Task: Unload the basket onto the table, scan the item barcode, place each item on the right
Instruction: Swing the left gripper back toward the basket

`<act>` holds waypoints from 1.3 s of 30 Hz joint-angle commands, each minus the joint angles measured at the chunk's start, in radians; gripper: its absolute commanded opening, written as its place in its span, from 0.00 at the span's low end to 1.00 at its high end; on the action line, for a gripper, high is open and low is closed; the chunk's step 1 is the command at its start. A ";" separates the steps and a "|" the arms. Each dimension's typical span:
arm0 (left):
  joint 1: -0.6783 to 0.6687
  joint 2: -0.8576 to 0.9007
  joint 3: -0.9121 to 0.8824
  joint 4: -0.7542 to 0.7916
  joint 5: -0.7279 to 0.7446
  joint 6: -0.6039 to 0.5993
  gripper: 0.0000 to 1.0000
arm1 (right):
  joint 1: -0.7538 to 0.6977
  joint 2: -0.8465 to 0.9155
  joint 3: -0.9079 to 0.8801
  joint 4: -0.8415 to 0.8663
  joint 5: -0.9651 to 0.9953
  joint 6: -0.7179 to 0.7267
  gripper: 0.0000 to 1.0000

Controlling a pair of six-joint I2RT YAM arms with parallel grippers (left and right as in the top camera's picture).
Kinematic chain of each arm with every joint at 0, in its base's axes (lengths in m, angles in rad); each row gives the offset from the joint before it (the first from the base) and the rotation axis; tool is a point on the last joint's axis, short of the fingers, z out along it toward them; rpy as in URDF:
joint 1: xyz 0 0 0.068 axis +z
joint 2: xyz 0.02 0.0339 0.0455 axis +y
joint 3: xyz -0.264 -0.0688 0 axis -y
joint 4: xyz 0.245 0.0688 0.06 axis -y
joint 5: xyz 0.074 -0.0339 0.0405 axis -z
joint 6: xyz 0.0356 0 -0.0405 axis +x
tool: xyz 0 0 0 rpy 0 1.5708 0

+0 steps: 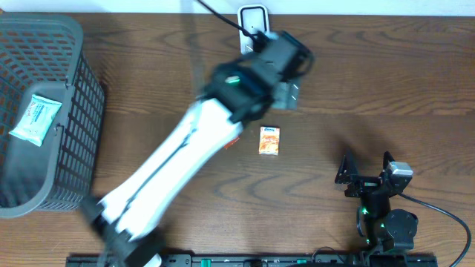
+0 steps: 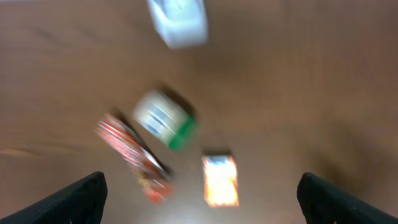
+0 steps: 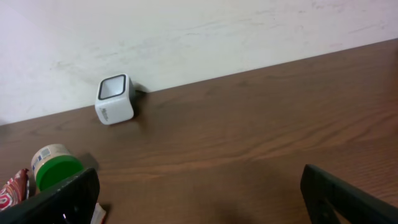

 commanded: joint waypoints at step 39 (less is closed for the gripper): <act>1.415 -0.148 -0.039 -0.197 0.195 -0.150 0.98 | 0.020 -0.005 -0.001 -0.004 0.006 0.008 0.99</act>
